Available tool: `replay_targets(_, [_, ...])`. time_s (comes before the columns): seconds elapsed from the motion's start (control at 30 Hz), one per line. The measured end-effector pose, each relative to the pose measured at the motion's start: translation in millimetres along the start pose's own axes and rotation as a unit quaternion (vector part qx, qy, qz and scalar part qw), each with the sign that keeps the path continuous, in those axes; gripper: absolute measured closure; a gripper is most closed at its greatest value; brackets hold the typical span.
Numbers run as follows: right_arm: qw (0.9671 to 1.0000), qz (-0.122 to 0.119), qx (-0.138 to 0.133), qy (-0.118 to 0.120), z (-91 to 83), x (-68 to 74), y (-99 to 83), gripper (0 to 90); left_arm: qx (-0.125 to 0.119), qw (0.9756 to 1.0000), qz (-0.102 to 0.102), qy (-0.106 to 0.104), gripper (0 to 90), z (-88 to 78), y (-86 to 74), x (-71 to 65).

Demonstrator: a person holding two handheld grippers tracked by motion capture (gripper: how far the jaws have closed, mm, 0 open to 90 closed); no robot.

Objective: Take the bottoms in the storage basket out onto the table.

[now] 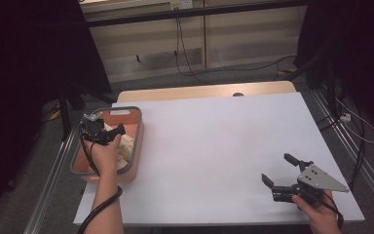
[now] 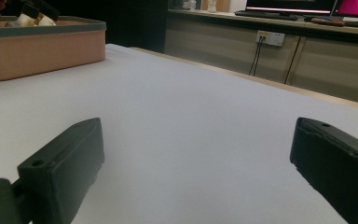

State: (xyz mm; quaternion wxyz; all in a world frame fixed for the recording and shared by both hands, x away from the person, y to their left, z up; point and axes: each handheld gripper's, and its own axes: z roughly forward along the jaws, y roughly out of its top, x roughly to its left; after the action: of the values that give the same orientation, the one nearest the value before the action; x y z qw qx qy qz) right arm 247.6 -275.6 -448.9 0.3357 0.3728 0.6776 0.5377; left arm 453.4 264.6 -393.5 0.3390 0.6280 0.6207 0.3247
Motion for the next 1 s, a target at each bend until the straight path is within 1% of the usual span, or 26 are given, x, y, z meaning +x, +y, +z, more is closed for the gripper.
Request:
replay_targets(0.1, [1.0000, 0.000, 0.001, -0.001, -0.2, -0.7, -0.1, 2.6, -0.017, 0.9998, 0.002, 0.010, 11.2, -4.8, 4.2, -1.5])
replay_targets(0.13, [1.0000, 0.001, 0.001, -0.001, -0.2, -0.8, -0.2, 2.6, -0.024, 0.9996, -0.001, 0.013, 11.2, -8.0, 7.0, -1.7])
replay_targets(0.17, [1.0000, 0.000, 0.001, 0.000, 0.1, -0.8, -0.2, 2.6, -0.026, 0.9996, 0.000, 0.015, 11.1, -9.7, 8.3, -1.2])
replay_targets(0.23, [1.0000, 0.000, 0.001, 0.000, 0.2, -0.7, -0.1, 2.7, -0.024, 0.9996, -0.008, 0.015, 9.6, -10.9, 10.0, -0.1])
replay_targets(0.27, [1.0000, 0.000, 0.001, 0.000, 0.3, -0.5, 0.0, 2.7, -0.016, 0.9996, -0.012, 0.018, 9.1, -10.8, 9.9, 0.8])
replay_targets(0.3, [1.0000, -0.001, 0.001, 0.001, 0.5, -0.3, 0.0, 2.7, -0.007, 0.9997, -0.008, 0.020, 8.1, -10.5, 9.4, 1.7])
replay_targets(0.33, [1.0000, -0.002, 0.002, 0.002, 0.7, -0.1, 0.0, 2.6, 0.001, 0.9997, -0.013, 0.022, 7.1, -7.4, 6.8, 2.1])
replay_targets(0.37, [1.0000, -0.003, 0.002, 0.004, 0.9, 0.1, 0.0, 2.7, 0.018, 0.9995, -0.013, 0.020, 6.5, -5.0, 4.4, 3.4])
replay_targets(0.43, [1.0000, -0.002, 0.003, 0.006, 1.7, 1.3, -0.1, 2.7, 0.041, 0.9988, -0.013, 0.022, 6.4, 3.4, -2.7, 5.5])
replay_targets(0.47, [1.0000, -0.002, 0.003, 0.006, 1.7, 1.3, -0.1, 2.7, 0.041, 0.9988, -0.013, 0.022, 6.3, 3.4, -2.7, 5.5])
replay_targets(0.53, [1.0000, -0.004, 0.003, 0.008, 2.0, 2.1, 0.1, 2.7, 0.061, 0.9980, -0.014, 0.013, 5.9, 11.1, -6.9, 5.2])
replay_targets(0.57, [0.9999, -0.006, 0.003, 0.009, 2.5, 2.4, 0.0, 2.7, 0.066, 0.9976, -0.017, 0.013, 5.7, 14.3, -8.5, 4.6])
replay_targets(0.67, [0.9999, -0.007, 0.005, 0.010, 3.3, 3.1, -0.1, 2.7, 0.090, 0.9958, -0.008, 0.017, 3.4, 20.3, -11.4, 4.0])
replay_targets(0.73, [0.9999, -0.007, 0.004, 0.010, 3.7, 3.3, 0.1, 2.7, 0.102, 0.9946, -0.007, 0.018, 3.4, 22.1, -12.6, 3.6])
replay_targets(0.83, [0.9999, -0.007, 0.006, 0.011, 4.2, 3.4, -0.1, 2.7, 0.119, 0.9925, 0.012, 0.023, 3.4, 25.8, -18.0, 2.9])
replay_targets(0.87, [0.9999, -0.007, 0.006, 0.011, 4.1, 3.5, 0.0, 2.7, 0.121, 0.9923, 0.013, 0.022, 3.4, 26.9, -20.4, 3.0])
replay_targets(1.0, [0.9998, -0.012, 0.006, 0.014, 3.8, 4.0, 0.2, 2.7, 0.124, 0.9921, -0.002, 0.024, 5.1, 28.9, -25.6, 4.7])
